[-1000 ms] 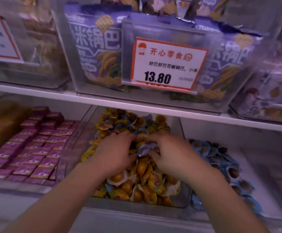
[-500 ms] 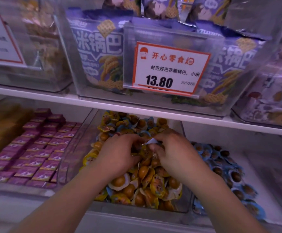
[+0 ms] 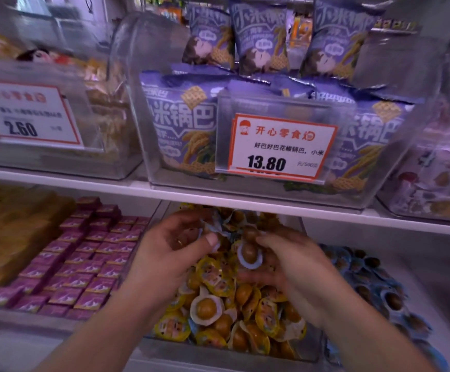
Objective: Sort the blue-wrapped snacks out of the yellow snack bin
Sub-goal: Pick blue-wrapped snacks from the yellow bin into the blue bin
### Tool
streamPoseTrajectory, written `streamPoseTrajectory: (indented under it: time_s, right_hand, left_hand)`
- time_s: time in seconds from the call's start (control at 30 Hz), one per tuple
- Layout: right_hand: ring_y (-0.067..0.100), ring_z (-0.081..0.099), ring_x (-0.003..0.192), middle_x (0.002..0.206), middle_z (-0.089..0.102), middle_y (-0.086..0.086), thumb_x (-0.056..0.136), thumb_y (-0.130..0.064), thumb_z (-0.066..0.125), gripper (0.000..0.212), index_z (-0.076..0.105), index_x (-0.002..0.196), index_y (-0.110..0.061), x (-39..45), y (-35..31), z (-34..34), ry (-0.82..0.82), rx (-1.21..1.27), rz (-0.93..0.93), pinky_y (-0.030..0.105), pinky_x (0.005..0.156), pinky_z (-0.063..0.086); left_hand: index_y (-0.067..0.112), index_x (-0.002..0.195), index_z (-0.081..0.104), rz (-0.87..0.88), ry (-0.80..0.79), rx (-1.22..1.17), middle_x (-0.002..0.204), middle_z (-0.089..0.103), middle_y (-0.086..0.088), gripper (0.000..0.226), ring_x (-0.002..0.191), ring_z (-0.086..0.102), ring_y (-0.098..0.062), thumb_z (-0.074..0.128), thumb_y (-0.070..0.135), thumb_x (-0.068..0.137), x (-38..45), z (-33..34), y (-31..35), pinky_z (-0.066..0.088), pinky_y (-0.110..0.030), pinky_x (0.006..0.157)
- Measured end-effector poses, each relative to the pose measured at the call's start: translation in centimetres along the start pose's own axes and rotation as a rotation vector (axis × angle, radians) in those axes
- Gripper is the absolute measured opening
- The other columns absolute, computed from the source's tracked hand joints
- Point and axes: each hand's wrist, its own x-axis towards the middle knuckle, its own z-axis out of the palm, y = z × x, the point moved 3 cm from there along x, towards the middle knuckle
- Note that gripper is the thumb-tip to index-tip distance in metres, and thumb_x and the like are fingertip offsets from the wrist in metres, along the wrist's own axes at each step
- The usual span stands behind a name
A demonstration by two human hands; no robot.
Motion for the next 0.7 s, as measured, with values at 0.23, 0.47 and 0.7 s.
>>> streamPoseTrajectory:
  time_s: [0.23, 0.47, 0.7]
  right_hand:
    - [0.028, 0.068, 0.081, 0.096, 0.069, 0.018, 0.082, -0.032, 0.065, 0.029, 0.076, 0.095, -0.008, -1.3, 1.7, 3.8, -0.316, 0.512, 0.191, 0.041, 0.075, 0.056]
    - [0.018, 0.074, 0.086, 0.1, 0.075, 0.011, 0.084, -0.021, 0.073, 0.024, 0.073, 0.104, -0.008, -2.2, 1.4, 1.6, 0.008, 0.316, -0.005, 0.027, 0.06, 0.054]
    - [0.017, 0.045, 0.045, 0.061, 0.058, 0.01, 0.097, -0.031, 0.06, 0.023, 0.065, 0.094, -0.008, -4.9, -1.4, -6.7, -0.042, -0.076, -0.197, 0.022, 0.039, 0.035]
  left_hand:
    - [0.027, 0.098, 0.073, 0.318, -0.076, 0.309, 0.111, 0.072, 0.009, 0.03, 0.108, 0.067, -0.009, 0.072, 0.008, 0.075, -2.7, 2.8, -0.5, 0.05, -0.017, 0.088]
    - [0.029, 0.109, 0.068, 0.456, -0.217, 0.557, 0.126, 0.062, 0.02, 0.03, 0.127, 0.053, -0.002, 0.071, 0.031, 0.08, -3.7, 4.9, -0.2, 0.041, -0.021, 0.104]
    - [0.031, 0.101, 0.07, 0.517, -0.243, 0.561, 0.118, 0.063, 0.019, 0.015, 0.115, 0.06, -0.003, 0.056, 0.033, 0.094, -4.3, 7.0, 0.1, 0.041, -0.01, 0.093]
